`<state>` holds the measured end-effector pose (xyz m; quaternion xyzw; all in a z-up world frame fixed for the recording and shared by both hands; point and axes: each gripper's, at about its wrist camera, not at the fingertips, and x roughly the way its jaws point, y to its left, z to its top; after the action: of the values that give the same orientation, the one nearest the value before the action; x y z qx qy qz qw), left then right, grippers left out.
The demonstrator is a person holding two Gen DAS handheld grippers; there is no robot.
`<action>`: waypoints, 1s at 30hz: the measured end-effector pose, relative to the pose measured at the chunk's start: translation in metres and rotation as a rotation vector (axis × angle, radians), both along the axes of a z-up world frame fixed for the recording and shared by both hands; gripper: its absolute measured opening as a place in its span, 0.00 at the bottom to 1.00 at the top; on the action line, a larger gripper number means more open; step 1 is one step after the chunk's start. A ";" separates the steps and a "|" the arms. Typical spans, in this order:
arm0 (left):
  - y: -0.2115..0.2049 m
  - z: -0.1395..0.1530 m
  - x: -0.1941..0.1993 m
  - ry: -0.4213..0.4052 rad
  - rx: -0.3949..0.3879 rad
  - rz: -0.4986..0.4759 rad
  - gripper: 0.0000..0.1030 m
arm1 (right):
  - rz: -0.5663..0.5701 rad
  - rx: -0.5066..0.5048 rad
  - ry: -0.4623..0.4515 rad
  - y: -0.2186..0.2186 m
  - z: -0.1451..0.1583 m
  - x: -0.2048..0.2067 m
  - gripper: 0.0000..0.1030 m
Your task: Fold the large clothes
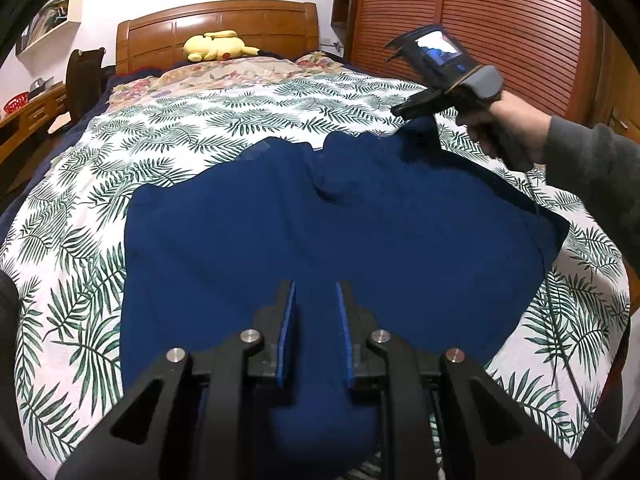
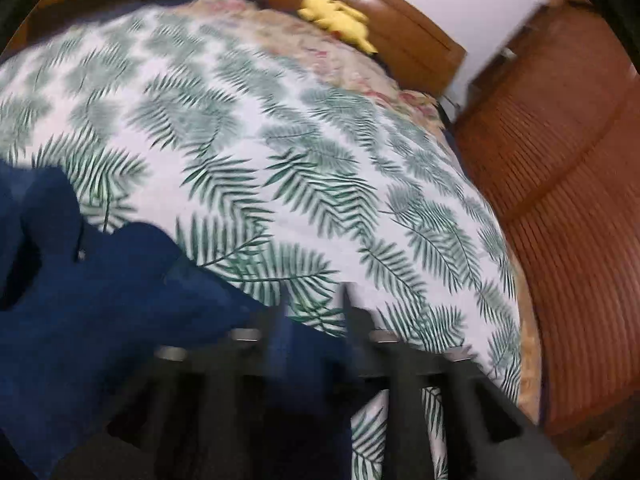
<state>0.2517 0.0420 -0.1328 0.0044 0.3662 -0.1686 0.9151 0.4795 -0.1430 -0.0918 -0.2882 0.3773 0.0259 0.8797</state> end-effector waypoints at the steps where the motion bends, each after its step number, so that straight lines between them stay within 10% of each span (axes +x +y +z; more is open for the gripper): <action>1: 0.000 0.000 0.001 -0.001 0.001 0.000 0.17 | -0.007 0.040 -0.004 -0.010 0.007 -0.003 0.61; 15: -0.002 -0.005 0.004 0.017 0.014 0.006 0.17 | -0.179 0.311 0.243 -0.101 -0.034 -0.032 0.60; 26: -0.001 -0.006 0.003 0.018 0.010 0.005 0.17 | -0.107 0.400 0.086 -0.103 0.014 -0.061 0.59; 30: -0.002 -0.007 0.003 0.018 0.011 0.004 0.17 | -0.182 0.335 0.166 -0.110 -0.002 -0.056 0.59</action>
<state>0.2550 0.0401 -0.1398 0.0074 0.3755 -0.1649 0.9120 0.4234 -0.2529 -0.0942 -0.0996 0.4635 0.0326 0.8799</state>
